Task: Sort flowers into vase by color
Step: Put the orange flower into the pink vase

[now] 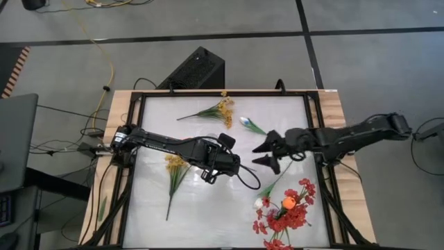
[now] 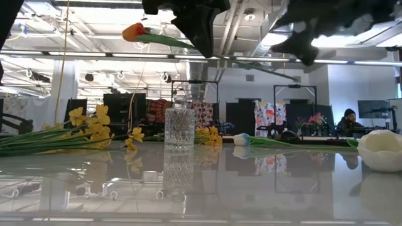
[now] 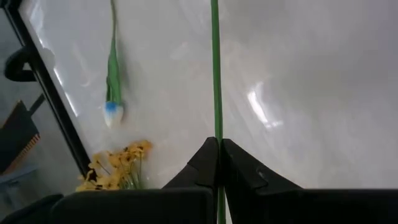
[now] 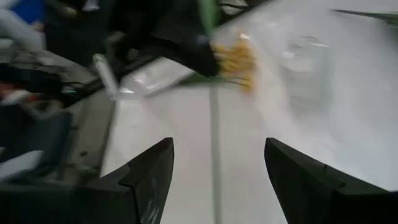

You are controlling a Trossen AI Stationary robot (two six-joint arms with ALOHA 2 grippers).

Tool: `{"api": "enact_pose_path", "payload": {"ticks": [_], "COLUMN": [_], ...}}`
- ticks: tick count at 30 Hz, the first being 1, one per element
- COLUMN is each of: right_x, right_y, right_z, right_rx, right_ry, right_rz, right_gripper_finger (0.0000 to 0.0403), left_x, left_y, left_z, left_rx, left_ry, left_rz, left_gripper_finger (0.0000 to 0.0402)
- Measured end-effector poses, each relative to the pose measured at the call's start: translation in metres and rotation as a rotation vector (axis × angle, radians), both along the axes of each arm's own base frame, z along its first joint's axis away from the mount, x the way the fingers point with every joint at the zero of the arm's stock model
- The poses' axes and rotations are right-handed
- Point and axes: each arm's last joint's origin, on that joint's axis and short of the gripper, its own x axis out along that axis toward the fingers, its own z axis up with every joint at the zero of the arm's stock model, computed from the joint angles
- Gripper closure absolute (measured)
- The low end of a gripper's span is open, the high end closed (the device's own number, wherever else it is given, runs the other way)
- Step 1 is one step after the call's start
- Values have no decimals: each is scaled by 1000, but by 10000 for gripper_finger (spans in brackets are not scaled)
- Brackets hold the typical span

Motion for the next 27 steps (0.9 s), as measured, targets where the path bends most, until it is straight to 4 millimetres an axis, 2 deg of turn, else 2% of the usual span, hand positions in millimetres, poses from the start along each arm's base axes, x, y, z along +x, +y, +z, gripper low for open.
{"api": "enact_pose_path", "payload": {"ticks": [5,12,23,27], "right_x": [30,57,80,82], "right_y": [7,11,15,17], "right_z": [-19,-40,-72,-80], "right_rx": [1,14,25,20], "right_ry": [-16,-66,-77,-52], "right_rz": [56,130,142,150], "right_gripper_finger": [127,127,128,147], "left_x": [-2,-9,-13,-14], "left_y": [2,1,1,0], "left_z": [2,3,4,3], "left_rx": [-28,-50,-92,-108], "left_ry": [3,32,50,64], "left_rz": [18,48,55,49], "left_gripper_finger": [401,401,401,401]}}
